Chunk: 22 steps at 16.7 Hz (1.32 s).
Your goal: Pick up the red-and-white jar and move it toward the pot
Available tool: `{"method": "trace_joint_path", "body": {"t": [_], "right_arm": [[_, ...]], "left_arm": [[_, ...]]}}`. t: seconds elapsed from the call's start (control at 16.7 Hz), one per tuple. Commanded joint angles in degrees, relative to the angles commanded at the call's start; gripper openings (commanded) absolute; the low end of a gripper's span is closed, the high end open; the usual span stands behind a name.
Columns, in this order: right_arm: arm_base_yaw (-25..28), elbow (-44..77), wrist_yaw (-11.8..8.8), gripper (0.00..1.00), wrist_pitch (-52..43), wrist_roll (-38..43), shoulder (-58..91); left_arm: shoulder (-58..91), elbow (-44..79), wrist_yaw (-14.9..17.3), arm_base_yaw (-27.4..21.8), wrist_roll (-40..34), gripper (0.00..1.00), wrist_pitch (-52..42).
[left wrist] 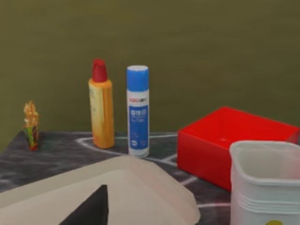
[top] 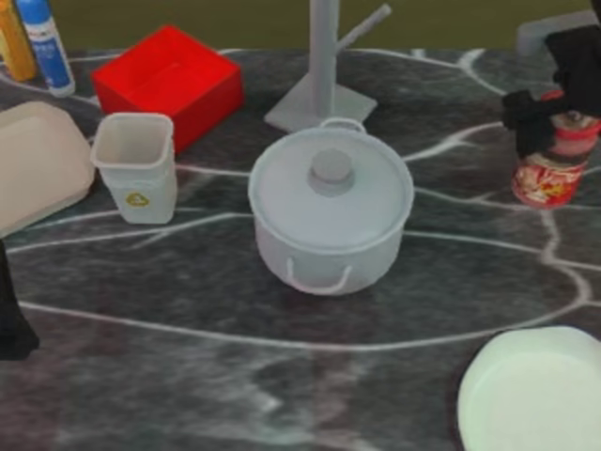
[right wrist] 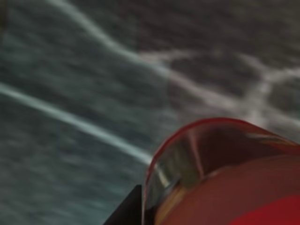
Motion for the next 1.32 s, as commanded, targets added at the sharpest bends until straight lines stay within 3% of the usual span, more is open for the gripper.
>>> {"method": "trace_joint_path", "body": {"t": [0.24,0.48,0.84,1.32], "right_arm": [[5.8,-8.1,4.5,0.0,5.9,16.5,-3.1],[9.5,-13.3,7.4,0.0,10.0,25.6,-5.5],[9.6,-13.8,7.6,0.0,10.5,26.5,-5.4],[9.6,-18.1,7.7,0.0,19.9,26.3,-0.6]], "left_arm": [[0.0,0.0,0.0,0.0,0.0,1.0,0.0],[0.0,0.0,0.0,0.0,0.0,1.0,0.0],[0.0,0.0,0.0,0.0,0.0,1.0,0.0],[0.0,0.0,0.0,0.0,0.0,1.0,0.0]]}}
